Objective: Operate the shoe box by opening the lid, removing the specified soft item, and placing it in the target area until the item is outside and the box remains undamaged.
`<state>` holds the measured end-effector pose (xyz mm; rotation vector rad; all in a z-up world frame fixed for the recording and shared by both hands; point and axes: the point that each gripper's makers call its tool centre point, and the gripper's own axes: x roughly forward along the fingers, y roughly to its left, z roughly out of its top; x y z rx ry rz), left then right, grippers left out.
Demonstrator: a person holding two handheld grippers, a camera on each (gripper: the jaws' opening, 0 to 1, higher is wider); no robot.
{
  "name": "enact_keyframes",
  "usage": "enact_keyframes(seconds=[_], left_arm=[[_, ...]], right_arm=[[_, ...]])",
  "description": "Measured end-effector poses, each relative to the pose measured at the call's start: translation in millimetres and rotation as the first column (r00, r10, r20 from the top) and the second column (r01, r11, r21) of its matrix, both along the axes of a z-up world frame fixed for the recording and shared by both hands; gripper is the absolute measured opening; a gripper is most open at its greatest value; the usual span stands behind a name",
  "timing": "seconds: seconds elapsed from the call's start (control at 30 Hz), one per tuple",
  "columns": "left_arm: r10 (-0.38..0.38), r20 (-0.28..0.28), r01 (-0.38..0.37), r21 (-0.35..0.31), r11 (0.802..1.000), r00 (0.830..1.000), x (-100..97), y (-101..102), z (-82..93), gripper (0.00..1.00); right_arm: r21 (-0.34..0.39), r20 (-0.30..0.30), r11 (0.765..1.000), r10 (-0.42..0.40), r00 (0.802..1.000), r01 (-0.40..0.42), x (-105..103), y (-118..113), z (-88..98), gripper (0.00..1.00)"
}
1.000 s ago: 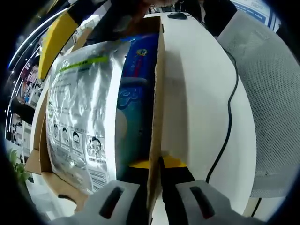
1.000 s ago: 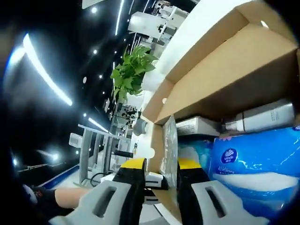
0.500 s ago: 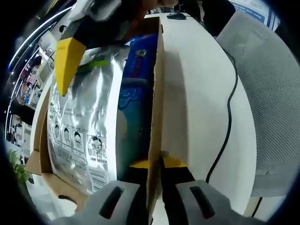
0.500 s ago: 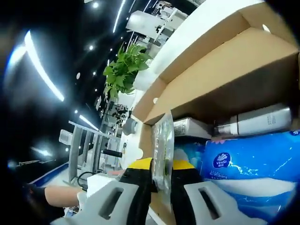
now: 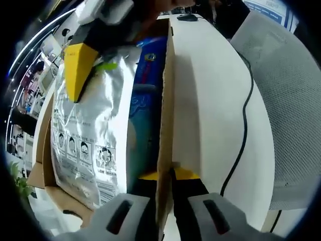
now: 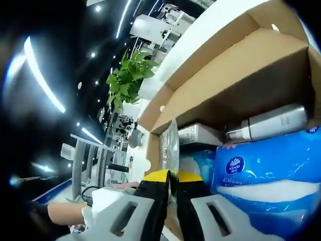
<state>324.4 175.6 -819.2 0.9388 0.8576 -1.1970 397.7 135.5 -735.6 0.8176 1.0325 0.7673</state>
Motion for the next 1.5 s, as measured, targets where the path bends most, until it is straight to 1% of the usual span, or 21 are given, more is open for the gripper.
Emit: enact_keyframes(seconds=[0.07,0.13,0.33,0.4,0.53,0.57,0.7,0.87,1.0,1.07,1.2,1.27,1.37,1.4,1.43,1.5], left_arm=[[-0.002,0.001,0.002,0.0,1.0,1.0,-0.2,0,0.0,0.03],[-0.003,0.002,0.003,0.0,1.0,1.0,-0.4,0,0.0,0.03],[-0.01,0.008,0.01,-0.001,1.0,1.0,-0.7,0,-0.2,0.03],[-0.014,0.009,0.014,-0.003,1.0,1.0,-0.8,0,-0.3,0.03],[-0.015,0.006,0.015,-0.003,1.0,1.0,-1.5,-1,0.5,0.03],[-0.015,0.006,0.015,-0.003,1.0,1.0,-1.4,0,0.2,0.03],[-0.016,0.007,0.016,-0.003,1.0,1.0,-1.9,0,0.9,0.03],[-0.015,0.012,0.015,-0.003,1.0,1.0,-1.7,0,1.0,0.03],[-0.016,0.011,0.016,-0.002,1.0,1.0,-2.2,0,1.7,0.03],[-0.015,0.011,0.015,-0.002,1.0,1.0,-1.4,0,1.0,0.03],[-0.014,0.01,0.014,-0.002,1.0,1.0,-1.6,0,1.2,0.03],[-0.013,0.008,0.013,-0.001,1.0,1.0,-1.7,0,1.5,0.03],[-0.01,0.007,0.01,-0.001,1.0,1.0,-1.1,0,1.2,0.03],[-0.009,0.007,0.009,-0.001,1.0,1.0,-0.9,0,1.1,0.03],[-0.01,0.008,0.01,-0.001,1.0,1.0,-1.0,0,1.3,0.03],[-0.011,0.009,0.011,-0.001,1.0,1.0,-1.0,-1,1.6,0.03]], right_arm=[[-0.003,-0.002,1.0,-0.004,1.0,0.004,0,0,0.1,0.0],[0.003,0.019,1.0,0.0,1.0,0.0,-2,0,3.9,0.0],[0.019,0.023,0.999,-0.027,0.999,0.026,-7,-2,6.6,0.0],[0.034,0.018,0.999,-0.032,0.999,0.031,-9,-2,9.8,0.0],[0.028,0.041,0.999,-0.017,0.999,0.016,-12,-4,17.1,0.0],[0.029,0.05,0.999,-0.023,0.998,0.022,-12,-7,20.0,0.0],[0.037,0.052,0.998,-0.054,0.997,0.052,-10,-19,30.3,0.0],[0.032,0.064,0.998,-0.056,0.996,0.054,-10,-31,39.4,0.0],[0.038,0.056,0.997,-0.067,0.996,0.065,-8,-39,40.4,0.0],[0.058,0.042,0.995,-0.089,0.995,0.086,-7,-43,42.5,0.0],[0.049,0.054,0.995,-0.092,0.994,0.09,-9,-49,46.0,0.0],[0.046,0.051,0.995,-0.09,0.995,0.087,-13,-53,47.7,0.0],[0.063,0.05,0.992,-0.111,0.993,0.107,-13,-61,54.6,0.0],[0.073,0.049,0.99,-0.126,0.991,0.122,-11,-63,58.2,0.0],[0.094,0.064,0.985,-0.15,0.987,0.144,-9,-67,65.2,0.0],[0.114,0.062,0.981,-0.163,0.985,0.155,-9,-72,72.6,0.0]])
